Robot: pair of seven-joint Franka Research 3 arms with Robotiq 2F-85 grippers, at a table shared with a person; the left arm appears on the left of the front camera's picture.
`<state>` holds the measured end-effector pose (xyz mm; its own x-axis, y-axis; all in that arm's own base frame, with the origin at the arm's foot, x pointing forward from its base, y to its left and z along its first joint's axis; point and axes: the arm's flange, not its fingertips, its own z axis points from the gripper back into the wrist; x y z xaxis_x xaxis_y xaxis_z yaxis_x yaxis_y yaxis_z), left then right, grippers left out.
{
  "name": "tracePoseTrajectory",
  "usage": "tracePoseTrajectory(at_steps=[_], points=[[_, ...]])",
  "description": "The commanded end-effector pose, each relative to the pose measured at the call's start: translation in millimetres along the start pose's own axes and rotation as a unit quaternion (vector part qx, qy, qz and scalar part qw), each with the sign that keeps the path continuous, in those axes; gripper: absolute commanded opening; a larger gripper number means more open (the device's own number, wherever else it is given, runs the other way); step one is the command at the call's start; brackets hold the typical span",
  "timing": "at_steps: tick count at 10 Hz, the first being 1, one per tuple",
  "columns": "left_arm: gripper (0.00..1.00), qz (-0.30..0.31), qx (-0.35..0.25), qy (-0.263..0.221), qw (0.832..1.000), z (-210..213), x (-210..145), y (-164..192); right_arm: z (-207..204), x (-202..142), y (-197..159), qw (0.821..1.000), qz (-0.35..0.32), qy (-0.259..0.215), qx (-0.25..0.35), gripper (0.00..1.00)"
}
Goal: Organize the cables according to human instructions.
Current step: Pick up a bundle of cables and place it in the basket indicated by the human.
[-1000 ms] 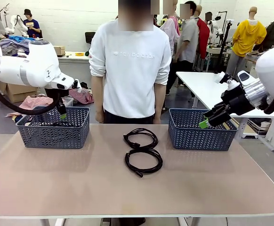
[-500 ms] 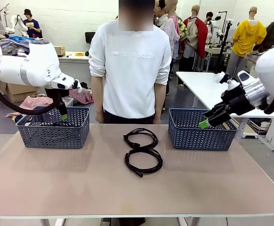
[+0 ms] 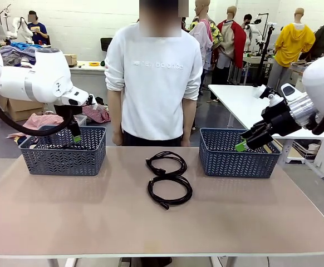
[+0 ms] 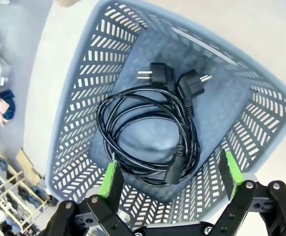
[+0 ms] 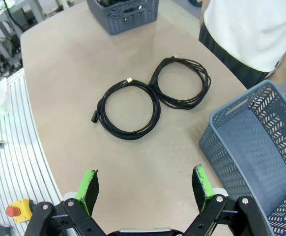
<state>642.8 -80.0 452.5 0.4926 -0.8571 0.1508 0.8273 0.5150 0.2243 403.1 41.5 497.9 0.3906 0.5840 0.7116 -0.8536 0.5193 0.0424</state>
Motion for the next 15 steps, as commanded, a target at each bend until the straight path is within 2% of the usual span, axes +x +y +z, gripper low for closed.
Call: tracePoseTrajectory(at_steps=[1, 2, 4, 6, 11, 15], points=[[1.00, -0.004, 0.002, 0.001, 1.000, 2.1, -2.0, 1.7, -1.2, 0.5, -3.5, 1.000, 0.009, -0.018, 0.007, 1.00], [1.00, 0.000, 0.000, 0.000, 1.000, 0.0, 0.0, 0.0, -1.2, 0.5, -3.5, 1.000, 0.009, -0.018, 0.007, 1.00], [1.00, 0.020, 0.021, -0.014, 0.999, 25.7, 5.8, -43.5, -1.2, 0.5, -3.5, 1.000, 0.009, -0.018, 0.007, 1.00], [1.00, 0.032, 0.013, -0.035, 0.999, 48.0, 0.5, -81.7, -1.2, 0.5, -3.5, 1.000, 0.009, -0.018, 0.007, 1.00], [1.00, -0.012, -0.090, -0.098, 0.991, 85.7, -26.9, -154.7, -1.2, 0.5, -3.5, 1.000, 0.009, -0.018, 0.007, 1.00], [1.00, -0.040, -0.124, -0.121, 0.984, 90.4, -36.7, -175.1, -1.2, 0.5, -3.5, 1.000, 0.009, -0.018, 0.007, 1.00]])
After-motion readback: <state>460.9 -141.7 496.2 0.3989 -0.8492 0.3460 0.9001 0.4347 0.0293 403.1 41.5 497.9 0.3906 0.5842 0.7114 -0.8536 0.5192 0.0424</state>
